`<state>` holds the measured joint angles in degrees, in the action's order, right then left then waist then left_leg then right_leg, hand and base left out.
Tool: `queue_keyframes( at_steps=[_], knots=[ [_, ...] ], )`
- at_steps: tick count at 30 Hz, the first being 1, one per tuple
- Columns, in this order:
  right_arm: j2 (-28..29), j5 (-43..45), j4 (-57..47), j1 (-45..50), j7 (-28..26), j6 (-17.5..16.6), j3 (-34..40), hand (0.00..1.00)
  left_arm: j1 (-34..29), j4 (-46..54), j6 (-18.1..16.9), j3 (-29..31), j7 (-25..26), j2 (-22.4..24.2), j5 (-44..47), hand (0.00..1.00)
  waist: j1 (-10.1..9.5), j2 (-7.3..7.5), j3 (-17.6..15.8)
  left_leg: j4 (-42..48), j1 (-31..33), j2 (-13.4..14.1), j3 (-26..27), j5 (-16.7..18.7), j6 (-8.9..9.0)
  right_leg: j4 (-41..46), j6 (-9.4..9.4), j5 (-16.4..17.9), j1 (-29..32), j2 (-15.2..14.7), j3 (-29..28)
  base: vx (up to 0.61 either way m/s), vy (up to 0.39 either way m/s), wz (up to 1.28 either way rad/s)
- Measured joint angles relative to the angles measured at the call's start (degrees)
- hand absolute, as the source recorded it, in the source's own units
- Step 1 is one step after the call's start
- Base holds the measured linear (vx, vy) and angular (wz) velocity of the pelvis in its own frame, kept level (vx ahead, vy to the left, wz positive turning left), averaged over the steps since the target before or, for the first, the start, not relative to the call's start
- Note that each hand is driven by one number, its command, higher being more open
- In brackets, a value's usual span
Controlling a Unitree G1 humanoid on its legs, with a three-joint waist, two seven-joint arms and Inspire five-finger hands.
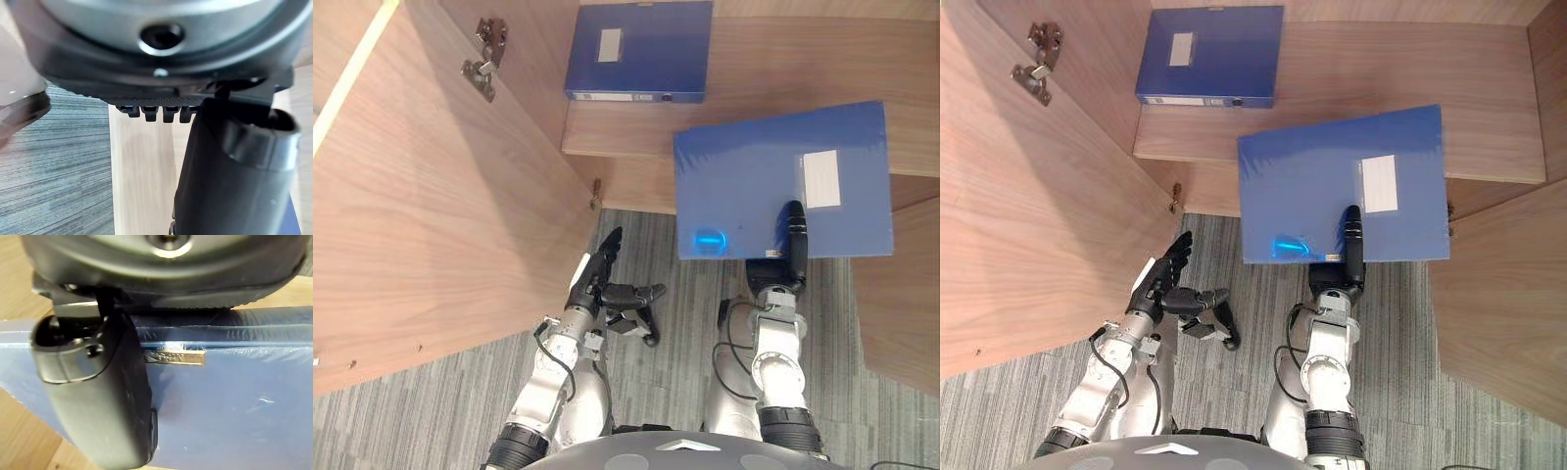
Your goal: Walk over to the cabinet, pick up the folder, carry it to the office cabinet, place the folder inside the office cabinet, then close the office cabinet door
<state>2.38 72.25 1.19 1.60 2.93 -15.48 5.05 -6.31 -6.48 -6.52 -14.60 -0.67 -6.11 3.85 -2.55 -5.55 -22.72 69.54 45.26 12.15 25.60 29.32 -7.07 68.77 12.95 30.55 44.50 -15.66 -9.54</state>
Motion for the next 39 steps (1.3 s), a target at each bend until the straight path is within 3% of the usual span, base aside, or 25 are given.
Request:
queue_keyframes(
  at_steps=[7, 11, 13, 14, 16, 17, 22, 24, 28, 39],
  knots=[
    [0.13, 0.01, -3.46, 2.23, -0.12, -0.03, -0.54, 0.0, -0.99, 0.18, -0.1, 0.01, -0.05, 0.75, -0.23, 1.0, 0.38, -0.21, -0.99, 0.38, -4.29, 1.68, 0.2, 2.58, 0.24, -1.1, 0.23, -0.46, -3.54, 1.89, 0.31, 0.04, 0.005, -0.15],
    [0.27, -0.02, -3.68, 2.06, -0.15, -0.02, -3.14, 0.0, -0.86, -3.44, -0.11, 1.26, -0.02, 0.66, -0.26, 1.0, 0.0, -0.72, -2.01, 0.87, -8.02, 5.63, 1.44, 4.34, -0.07, -0.34, -1.64, -5.36, -3.69, 1.15, 5.74, 0.04, 0.024, -0.54],
    [0.17, -0.07, -3.65, 2.01, -0.22, 0.04, -3.44, 0.0, -0.57, -5.58, -0.11, 1.43, 0.12, 0.47, -0.25, 1.0, -0.01, -1.31, -3.32, 0.38, -10.19, 6.74, 1.67, 4.94, -1.05, -0.65, -4.02, -6.25, -3.18, -1.44, 9.56, 0.01, 0.014, -0.38],
    [0.13, -0.09, -3.53, 2.08, -0.22, 0.12, -3.56, 0.0, -0.63, -6.66, -0.13, 1.43, 0.2, 0.44, -0.26, 1.0, -0.11, -1.36, -3.48, 0.22, -10.8, 6.97, 2.02, 5.24, -0.73, -3.68, -4.5, -6.46, -2.68, -2.96, 9.95, 0.03, -0.001, -0.33],
    [-0.07, -1.08, -1.99, 2.04, -0.2, 0.55, -3.93, 0.0, -0.35, -10.18, -0.09, 1.83, 0.49, 0.55, -0.25, 1.0, -0.42, -1.1, -3.95, 0.09, -12.36, 7.63, 2.23, 5.37, 1.33, -8.83, -4.71, -12.38, -3.62, -6.35, 11.85, 0.15, -0.118, -0.06],
    [-2.02, -2.62, -1.88, 1.76, -0.16, 1.22, -4.11, 0.0, -0.42, -11.66, -0.17, 2.59, 0.64, 1.95, -0.21, 1.0, -0.56, -0.78, -4.35, -1.24, -12.86, 7.29, 1.36, 3.44, 3.15, -7.55, -4.51, -12.66, -4.5, -8.32, 14.52, 0.23, -0.223, 0.18],
    [-3.22, -4.35, -2.18, -0.4, -0.17, 1.33, -4.76, 0.0, -0.17, -11.4, -0.83, 4.19, 1.44, 3.15, -0.17, 1.0, -0.35, -0.49, -4.42, -2.11, -11.8, 6.1, -0.77, 2.62, 4.84, -5.78, -4.64, -10.39, -4.51, -8.9, 14.98, 0.06, -0.126, 0.23],
    [-3.75, -4.44, -2.32, -1.35, 0.14, 1.1, -4.91, 0.0, 0.78, -11.01, -1.0, 4.41, 2.12, 3.64, 0.56, 1.0, -0.04, 0.3, -4.81, -2.44, -9.18, 4.94, -3.89, 1.98, 6.47, -4.96, -4.63, -8.56, -4.74, -10.26, 17.39, -0.01, -0.167, 0.66],
    [-3.84, -6.22, -2.66, -5.55, 0.91, 1.05, -5.78, 0.0, 1.95, -10.81, -0.95, 4.1, 3.15, 3.52, 1.36, 1.0, -0.45, 1.3, -5.38, -3.61, -5.68, 5.02, -7.7, -1.57, 7.04, -4.09, -6.38, -7.63, -4.57, -9.76, 20.65, 0.02, -0.165, 0.39],
    [-3.69, -5.96, -2.87, -7.85, 3.65, -1.92, -3.62, 0.0, 4.1, -7.58, -0.96, 1.4, 4.35, 4.05, 2.26, 1.0, -0.35, 1.52, -5.5, -2.94, -3.74, 5.51, -10.9, -2.77, 8.39, -1.84, -7.44, -6.4, -4.42, -7.99, 20.34, -0.01, -0.055, 0.09]
  ],
)
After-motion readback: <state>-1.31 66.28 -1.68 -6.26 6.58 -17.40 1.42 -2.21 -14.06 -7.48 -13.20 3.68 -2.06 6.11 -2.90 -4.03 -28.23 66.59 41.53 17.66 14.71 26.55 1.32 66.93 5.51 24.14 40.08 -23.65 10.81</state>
